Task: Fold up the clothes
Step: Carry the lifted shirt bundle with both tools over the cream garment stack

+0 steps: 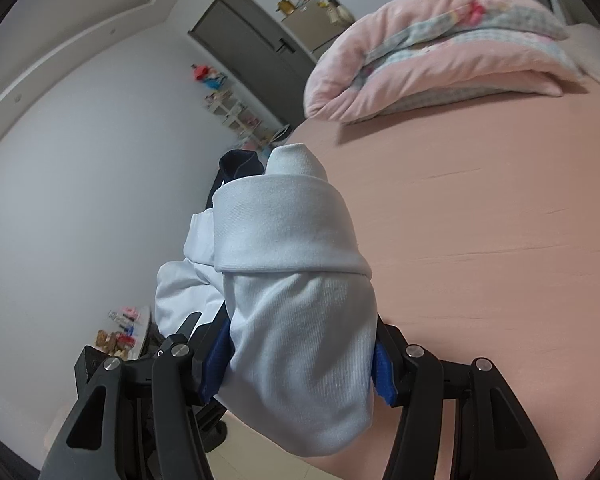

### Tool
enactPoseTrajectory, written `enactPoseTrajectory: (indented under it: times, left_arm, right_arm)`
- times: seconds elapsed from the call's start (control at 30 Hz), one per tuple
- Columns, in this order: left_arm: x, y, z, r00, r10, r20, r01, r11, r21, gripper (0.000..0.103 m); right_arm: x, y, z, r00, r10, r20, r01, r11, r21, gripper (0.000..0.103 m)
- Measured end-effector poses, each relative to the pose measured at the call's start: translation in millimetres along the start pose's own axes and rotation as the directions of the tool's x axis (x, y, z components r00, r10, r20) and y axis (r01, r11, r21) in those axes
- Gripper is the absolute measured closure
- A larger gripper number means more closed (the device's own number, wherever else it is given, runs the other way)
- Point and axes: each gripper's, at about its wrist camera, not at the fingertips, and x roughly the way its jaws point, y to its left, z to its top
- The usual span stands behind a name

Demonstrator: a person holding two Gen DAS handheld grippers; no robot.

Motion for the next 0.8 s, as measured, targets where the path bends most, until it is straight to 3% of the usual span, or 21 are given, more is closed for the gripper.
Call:
enactPoseTrajectory:
  times: [0.3, 0.6, 0.8]
  left_arm:
    - [-19, 29, 39, 0.995, 0.034, 0.098, -0.031, 0.999, -0.027, 0.066]
    - [-22, 47, 59, 0.986, 0.101, 0.134, -0.097, 0.995, -0.034, 0.066]
    - [-14, 68, 62, 0.98, 0.154, 0.123, -0.143, 0.986, -0.088, 0.066]
  right_arm:
    - [61, 35, 8, 0.995, 0.053, -0.088, -0.06, 0.995, -0.077, 0.045]
    - [116, 34, 10, 0.983, 0.103, -0.149, -0.114, 0.991, -0.065, 0.045]
    - [143, 25, 3, 0.974, 0.087, -0.208, -0.099, 0.994, -0.047, 0.045]
